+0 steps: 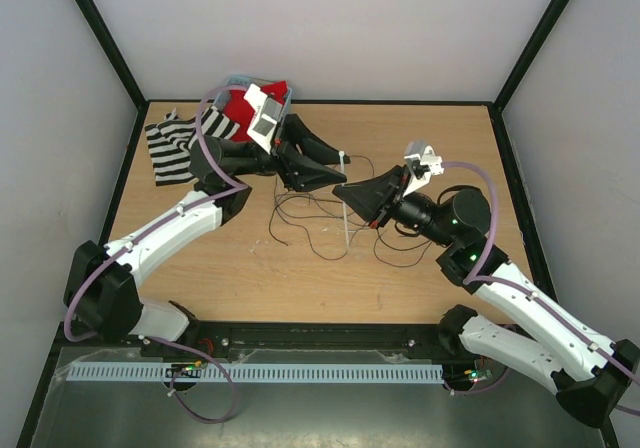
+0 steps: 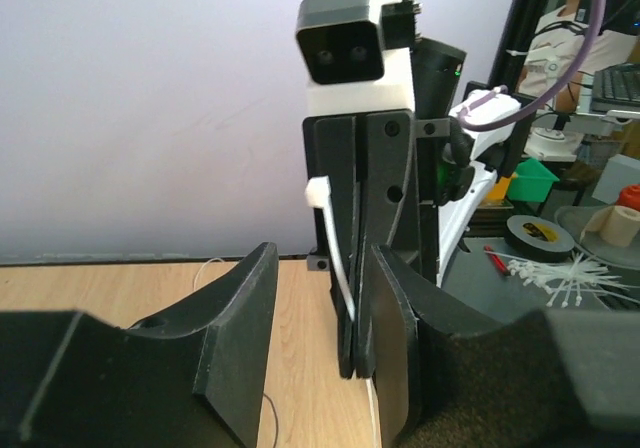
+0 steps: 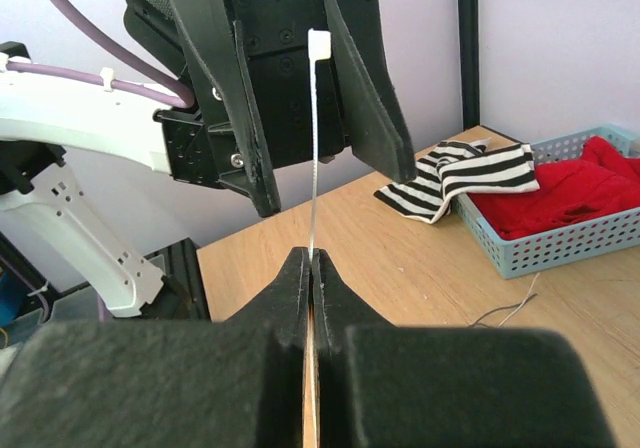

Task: Zip-tie the wires
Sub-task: Pick up the ribbon at the center of the board.

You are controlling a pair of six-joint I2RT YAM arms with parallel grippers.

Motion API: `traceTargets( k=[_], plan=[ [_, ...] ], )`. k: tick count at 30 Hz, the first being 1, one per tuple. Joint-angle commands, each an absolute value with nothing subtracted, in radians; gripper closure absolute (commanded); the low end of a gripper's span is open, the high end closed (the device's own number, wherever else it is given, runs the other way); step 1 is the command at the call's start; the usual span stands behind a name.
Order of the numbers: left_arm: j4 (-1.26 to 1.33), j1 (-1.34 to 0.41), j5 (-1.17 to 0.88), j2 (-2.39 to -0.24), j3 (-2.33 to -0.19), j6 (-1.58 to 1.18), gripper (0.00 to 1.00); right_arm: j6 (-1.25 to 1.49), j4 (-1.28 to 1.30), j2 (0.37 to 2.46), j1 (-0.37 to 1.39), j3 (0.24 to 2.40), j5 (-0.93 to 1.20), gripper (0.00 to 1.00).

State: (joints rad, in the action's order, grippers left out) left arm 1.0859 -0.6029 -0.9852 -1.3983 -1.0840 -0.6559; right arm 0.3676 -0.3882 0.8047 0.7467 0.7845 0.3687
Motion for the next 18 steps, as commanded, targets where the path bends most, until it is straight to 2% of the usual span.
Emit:
traceTargets(
  k=[1,9,14,18],
  plan=[
    [1.174,-0.628,-1.008,-1.396,-1.13,-0.674,0.58,0.392,-0.473,0.795,0.752,0.773,0.395,1.0],
    [1.176,-0.632,-0.99,-1.405,-1.129,-0.676,0.76,0.382,-0.455,0.769,0.75,0.759,0.342,1.0],
    [1.176,-0.632,-0.993,-1.42,-1.137,-0.675,0.99,0.376,-0.448,0.761,0.752,0.752,0.328,1.0],
    [1.176,-0.631,-0.979,-1.43,-1.141,-0.674,1.0,0.362,-0.426,0.764,0.752,0.753,0.315,1.0]
  ],
)
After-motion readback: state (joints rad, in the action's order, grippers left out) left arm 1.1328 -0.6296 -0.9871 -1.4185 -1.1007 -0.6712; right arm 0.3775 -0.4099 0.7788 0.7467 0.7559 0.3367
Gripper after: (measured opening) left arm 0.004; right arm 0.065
